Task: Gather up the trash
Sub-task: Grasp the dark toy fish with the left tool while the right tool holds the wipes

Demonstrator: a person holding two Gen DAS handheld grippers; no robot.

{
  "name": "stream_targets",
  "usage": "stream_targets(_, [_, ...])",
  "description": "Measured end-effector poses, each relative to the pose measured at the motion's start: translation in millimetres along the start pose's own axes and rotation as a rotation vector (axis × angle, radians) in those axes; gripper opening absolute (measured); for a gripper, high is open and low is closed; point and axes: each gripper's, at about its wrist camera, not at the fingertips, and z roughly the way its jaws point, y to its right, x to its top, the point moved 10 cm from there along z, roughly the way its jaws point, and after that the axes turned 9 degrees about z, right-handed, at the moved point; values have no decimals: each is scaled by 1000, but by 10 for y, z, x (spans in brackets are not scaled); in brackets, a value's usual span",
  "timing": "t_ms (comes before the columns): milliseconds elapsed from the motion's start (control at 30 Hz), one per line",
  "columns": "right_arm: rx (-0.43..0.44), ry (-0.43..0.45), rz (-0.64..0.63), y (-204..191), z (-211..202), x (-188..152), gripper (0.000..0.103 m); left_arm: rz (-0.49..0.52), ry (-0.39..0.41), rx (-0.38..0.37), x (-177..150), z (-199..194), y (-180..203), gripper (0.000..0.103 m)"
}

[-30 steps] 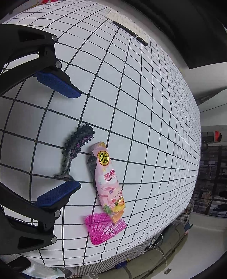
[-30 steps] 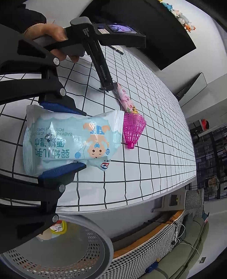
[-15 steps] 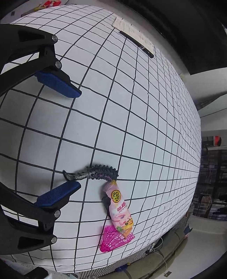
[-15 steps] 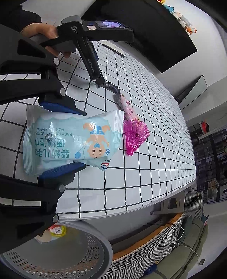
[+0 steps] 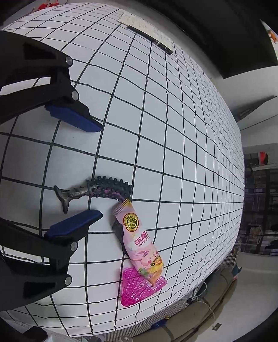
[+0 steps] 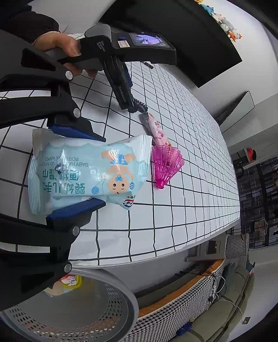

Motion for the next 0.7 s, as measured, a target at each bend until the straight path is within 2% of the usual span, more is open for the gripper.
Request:
stream_targets(33, [0,0,2,7,-2,1,51,3,3,-14,5,-8,22,61])
stream_targets(100, [-1,0,5,12,-6,-4,51,6,7,-38,11,-29,58,42])
stream_targets(133, [-1,1,6,12,-8,0,51,7,8,-46,9,-37,79,37])
stream_targets(200, [-1,2,6,9,-19,1,51,9,8,-69,-2,-57,121,19])
stream_targets(367, [-2,1,7,-3,-28,-11,51,0,18,-86,-87,-156,126,19])
stream_targets(700, [-14,15,21,94,-94,-59,51,13,74,-81,-318,-593,18,19])
